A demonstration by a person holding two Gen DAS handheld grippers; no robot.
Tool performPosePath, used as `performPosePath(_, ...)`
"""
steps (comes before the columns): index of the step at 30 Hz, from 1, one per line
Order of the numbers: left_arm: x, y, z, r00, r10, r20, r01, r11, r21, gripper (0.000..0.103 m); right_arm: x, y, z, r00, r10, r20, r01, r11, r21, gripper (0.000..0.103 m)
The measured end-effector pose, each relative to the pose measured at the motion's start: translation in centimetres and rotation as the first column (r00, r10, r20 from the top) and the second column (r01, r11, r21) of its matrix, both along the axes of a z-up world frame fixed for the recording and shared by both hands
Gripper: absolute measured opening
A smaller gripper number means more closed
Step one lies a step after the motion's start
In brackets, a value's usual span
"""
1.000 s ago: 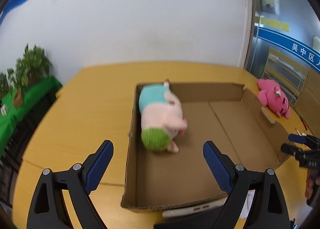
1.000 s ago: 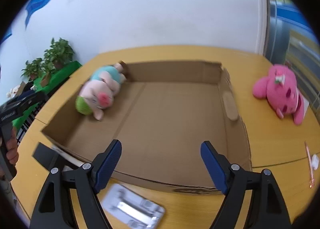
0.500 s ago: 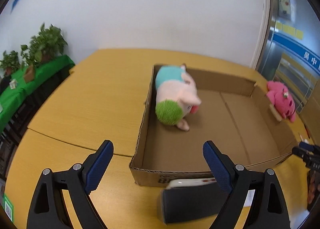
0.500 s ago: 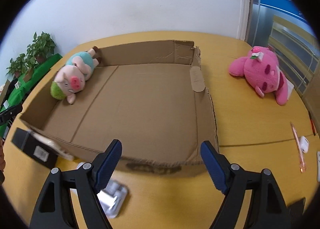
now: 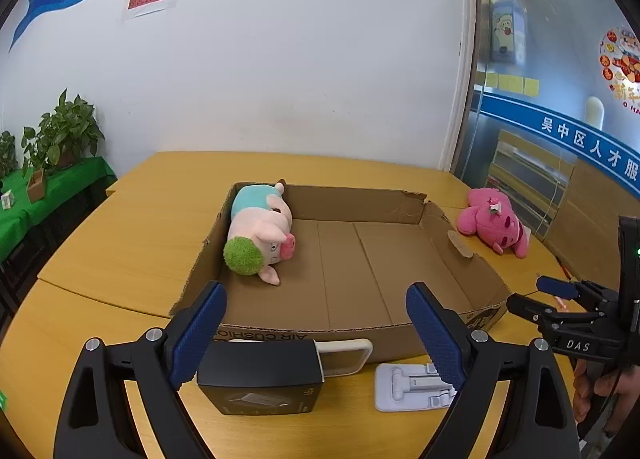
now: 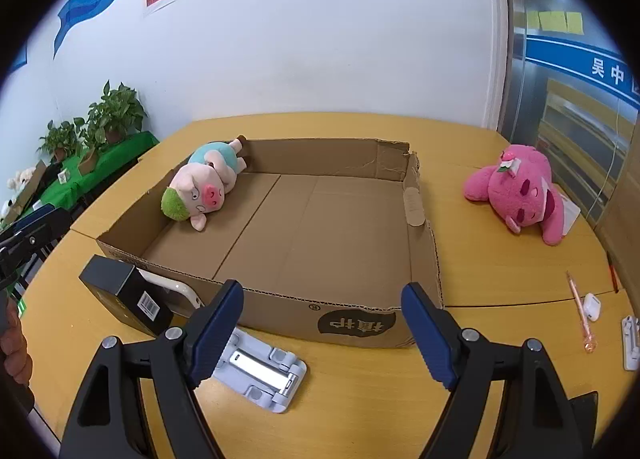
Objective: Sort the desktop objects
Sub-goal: 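Move the right gripper toward the black sunglasses on the table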
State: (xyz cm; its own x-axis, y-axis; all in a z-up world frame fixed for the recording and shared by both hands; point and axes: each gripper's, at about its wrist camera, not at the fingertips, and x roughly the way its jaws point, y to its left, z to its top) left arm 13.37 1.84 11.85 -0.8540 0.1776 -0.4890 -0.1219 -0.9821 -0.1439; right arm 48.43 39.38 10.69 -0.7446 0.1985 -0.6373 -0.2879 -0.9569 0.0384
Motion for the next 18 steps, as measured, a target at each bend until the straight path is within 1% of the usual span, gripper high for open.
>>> performPosePath(1,-0.1,-0.2,-0.1,1.000,0.005,0.000,-0.005,1.000,0.017,0.090,0.0,0.0,-0.1,1.000,0.001,0.002,-0.001,1.000,0.001,0.081)
performPosePath(2,-0.2,-0.4,-0.2,1.000,0.010,0.001,-0.010,0.999,0.033,0.069,0.0,0.1,-0.1,1.000,-0.002,0.001,0.002,1.000,-0.003,0.079)
performPosePath(3,-0.3,-0.5,-0.4,1.000,0.013,0.014,-0.013,0.999,0.041,0.052,0.1,0.0,-0.1,1.000,-0.001,-0.004,0.000,1.000,-0.011,0.078)
performPosePath(4,-0.6,-0.6,-0.6,0.999,0.014,0.033,-0.015,0.999,0.039,0.022,0.3,0.2,-0.1,1.000,0.006,-0.011,-0.006,1.000,-0.022,0.075)
performPosePath(5,-1.0,-0.7,-0.9,0.998,0.010,0.058,-0.012,0.999,0.038,0.012,0.3,0.3,-0.1,1.000,0.010,-0.013,-0.010,1.000,-0.027,0.064)
performPosePath(6,-1.1,-0.6,-1.2,0.998,0.002,0.070,-0.005,0.999,0.038,0.012,0.3,0.3,-0.2,1.000,0.014,-0.008,-0.015,0.999,-0.030,0.059)
performPosePath(7,-1.1,-0.4,-1.3,0.997,-0.005,0.075,0.002,0.999,0.038,0.012,0.2,0.2,-0.3,1.000,0.022,-0.001,-0.022,0.999,-0.031,0.059)
performPosePath(8,-1.0,-0.2,-1.3,0.998,0.004,0.070,-0.006,1.000,0.031,0.016,0.0,0.1,-0.4,1.000,0.027,0.005,-0.027,0.999,-0.029,0.059)
performPosePath(9,-0.8,-0.1,-1.2,0.998,0.017,0.065,-0.019,1.000,0.021,0.024,-0.1,-0.1,-0.5,1.000,0.028,0.009,-0.027,0.999,-0.028,0.059)
performPosePath(10,-0.7,0.1,-1.1,0.998,0.029,0.059,-0.030,1.000,0.010,0.054,-0.2,-0.2,-0.5,0.999,0.030,0.011,-0.030,0.999,-0.031,0.060)
performPosePath(11,-0.6,0.1,-1.0,0.998,0.038,0.049,-0.038,0.999,0.002,0.081,-0.4,-0.3,-0.6,0.999,0.031,0.013,-0.031,0.999,-0.036,0.061)
performPosePath(12,-0.3,0.2,-0.7,0.998,0.057,0.027,-0.056,0.998,-0.008,0.086,-0.5,-0.4,-0.6,0.999,0.029,0.016,-0.028,0.999,-0.040,0.066)
performPosePath(14,0.0,0.2,-0.4,0.998,0.067,0.000,-0.067,0.998,-0.012,0.087,-0.5,-0.7,-0.6,0.999,0.033,0.012,-0.033,0.999,-0.039,0.075)
performPosePath(15,0.1,0.1,-0.3,0.998,0.061,0.007,-0.061,0.998,-0.007,0.087,-0.5,-0.9,-0.5,0.999,0.036,0.009,-0.036,0.999,-0.035,0.077)
performPosePath(18,0.1,0.0,-0.4,0.997,0.068,0.028,-0.068,0.998,-0.005,0.087,-0.5,-1.1,-0.4,0.999,0.034,0.006,-0.034,0.999,-0.029,0.077)
